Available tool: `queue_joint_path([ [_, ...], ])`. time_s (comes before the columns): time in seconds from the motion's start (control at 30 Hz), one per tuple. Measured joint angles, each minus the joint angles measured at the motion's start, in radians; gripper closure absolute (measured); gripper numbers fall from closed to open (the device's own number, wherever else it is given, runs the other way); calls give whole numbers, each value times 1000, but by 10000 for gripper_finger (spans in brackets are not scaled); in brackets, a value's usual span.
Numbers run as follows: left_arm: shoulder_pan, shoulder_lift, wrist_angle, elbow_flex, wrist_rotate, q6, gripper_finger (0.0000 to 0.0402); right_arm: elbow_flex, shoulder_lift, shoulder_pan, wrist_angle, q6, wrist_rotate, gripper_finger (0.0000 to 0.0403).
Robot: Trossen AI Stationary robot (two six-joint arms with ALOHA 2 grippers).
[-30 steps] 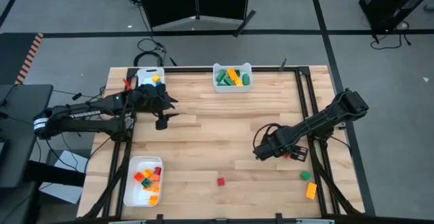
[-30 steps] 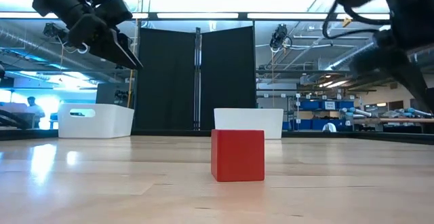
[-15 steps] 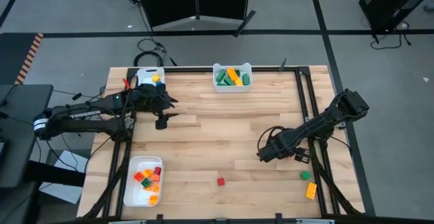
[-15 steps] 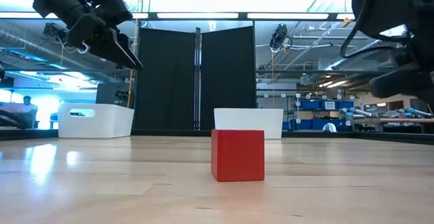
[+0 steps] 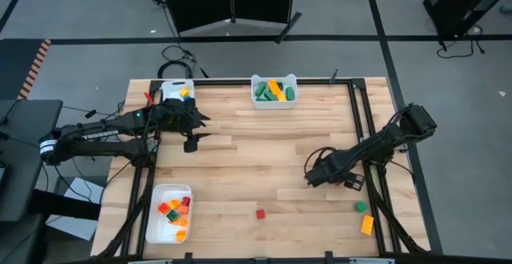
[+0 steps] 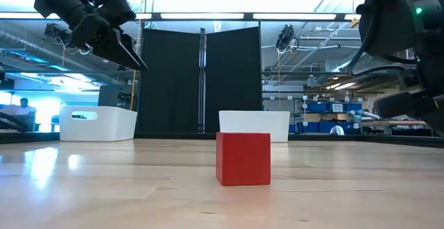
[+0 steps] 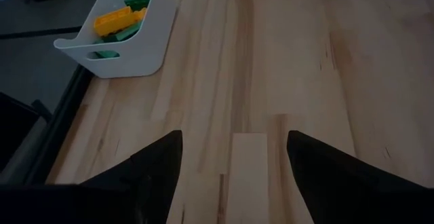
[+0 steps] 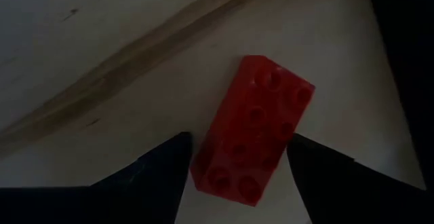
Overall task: Sort blocks by size
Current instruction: Put the red 8 stud game piece into the top right white bin
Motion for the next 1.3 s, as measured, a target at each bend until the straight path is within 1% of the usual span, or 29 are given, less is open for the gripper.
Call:
queue_joint_path([
  [0.1, 0, 0, 1, 0, -1, 0, 127, -30, -4, 0, 38, -2, 0, 146],
  [0.3, 0, 0, 27, 0, -9, 0, 127, -34, -4, -1, 35, -45, 1, 154],
  [0.4, 0, 0, 39, 0, -17, -1, 127, -35, -3, -1, 40, -65, 18, 165],
  [0.5, 0, 0, 48, 0, -21, -1, 127, -37, -3, -1, 50, -81, 37, 191],
  [0.67, 0, 0, 55, 0, -30, -1, 127, -29, 1, 0, 46, -117, 80, 250],
  [0.87, 0, 0, 62, 0, -31, -1, 127, -20, 4, 1, 35, -174, 92, 252],
  [1.0, 0, 0, 63, 0, -31, -1, 127, 17, 10, 1, -6, -214, 102, 250],
  [1.1, 0, 0, 70, 0, -31, -1, 127, 56, 13, -2, -70, -238, 145, 246],
  [1.3, 0, 0, 74, 0, -30, -1, 127, 114, 10, -2, -113, -242, 190, 246],
])
